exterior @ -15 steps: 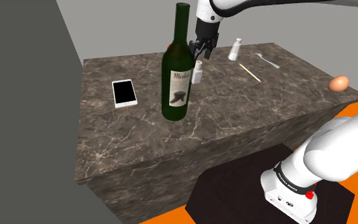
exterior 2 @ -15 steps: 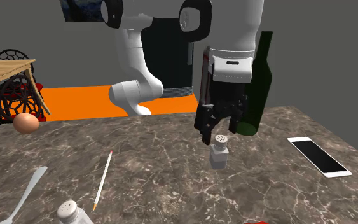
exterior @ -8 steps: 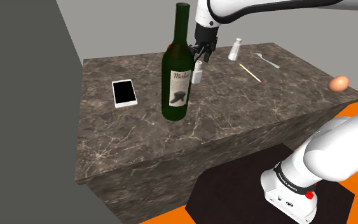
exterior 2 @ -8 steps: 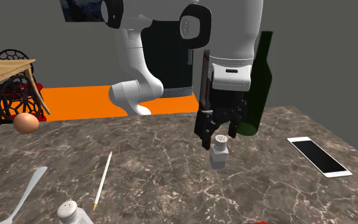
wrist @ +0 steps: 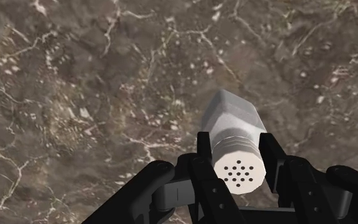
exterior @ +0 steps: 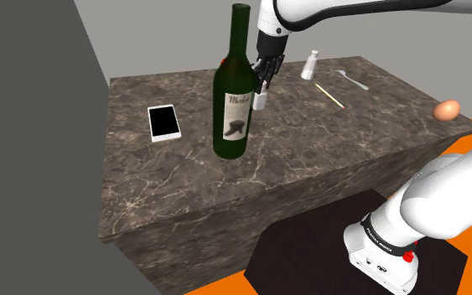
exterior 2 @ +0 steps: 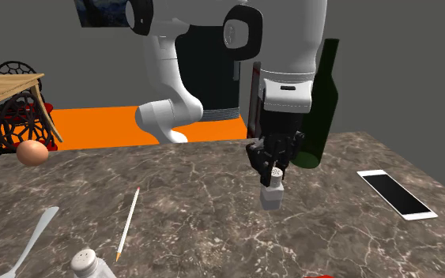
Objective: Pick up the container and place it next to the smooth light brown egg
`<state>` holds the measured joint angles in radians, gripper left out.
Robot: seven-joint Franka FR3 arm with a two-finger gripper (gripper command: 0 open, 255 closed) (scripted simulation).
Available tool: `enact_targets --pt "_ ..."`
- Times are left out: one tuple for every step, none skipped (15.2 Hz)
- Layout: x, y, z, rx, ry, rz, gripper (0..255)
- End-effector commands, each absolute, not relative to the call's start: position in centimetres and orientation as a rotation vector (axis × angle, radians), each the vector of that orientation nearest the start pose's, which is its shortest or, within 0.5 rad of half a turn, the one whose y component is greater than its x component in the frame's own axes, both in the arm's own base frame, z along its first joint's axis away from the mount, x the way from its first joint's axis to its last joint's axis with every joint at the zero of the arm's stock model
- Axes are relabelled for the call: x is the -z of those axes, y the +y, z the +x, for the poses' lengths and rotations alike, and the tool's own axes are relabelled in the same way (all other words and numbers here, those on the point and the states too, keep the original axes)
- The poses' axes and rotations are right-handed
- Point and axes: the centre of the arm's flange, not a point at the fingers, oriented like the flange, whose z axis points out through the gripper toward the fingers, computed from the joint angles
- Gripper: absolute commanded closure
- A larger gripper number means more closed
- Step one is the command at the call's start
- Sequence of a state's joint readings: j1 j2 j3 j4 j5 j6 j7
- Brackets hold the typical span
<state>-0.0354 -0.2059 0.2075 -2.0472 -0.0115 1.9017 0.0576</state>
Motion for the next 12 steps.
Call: enact_targets --pt "-53.2 9.2 49.5 0.098 -0.183 -3.181 255" --pt "-53.2 9.2 49.5 0.098 -0.183 -3.181 255" --pt "-53.2 9.2 49.5 0.098 -0.183 -3.181 255" --pt "-53.2 9.2 49.5 0.098 -0.183 -3.181 255" --pt "-53.2 9.2 49.5 0.098 -0.183 -3.181 255" --pt "-53.7 9.2 49.5 0.098 -0.183 -3.181 255" --pt "-54.3 9.2 49.5 0.098 -0.183 -3.181 255" --pt "-54.8 9.2 49.5 0.098 -0.183 -3.181 255" --pt "-55.3 9.2 49.5 0.098 -0.183 -3.181 255" --pt "-55.9 9.2 49.5 0.098 -0.183 -3.181 255" --pt "-56.4 9.2 49.5 0.098 -0.183 -3.181 255" --pt "-56.9 9.2 49.5 0.098 -0.183 -3.181 255"
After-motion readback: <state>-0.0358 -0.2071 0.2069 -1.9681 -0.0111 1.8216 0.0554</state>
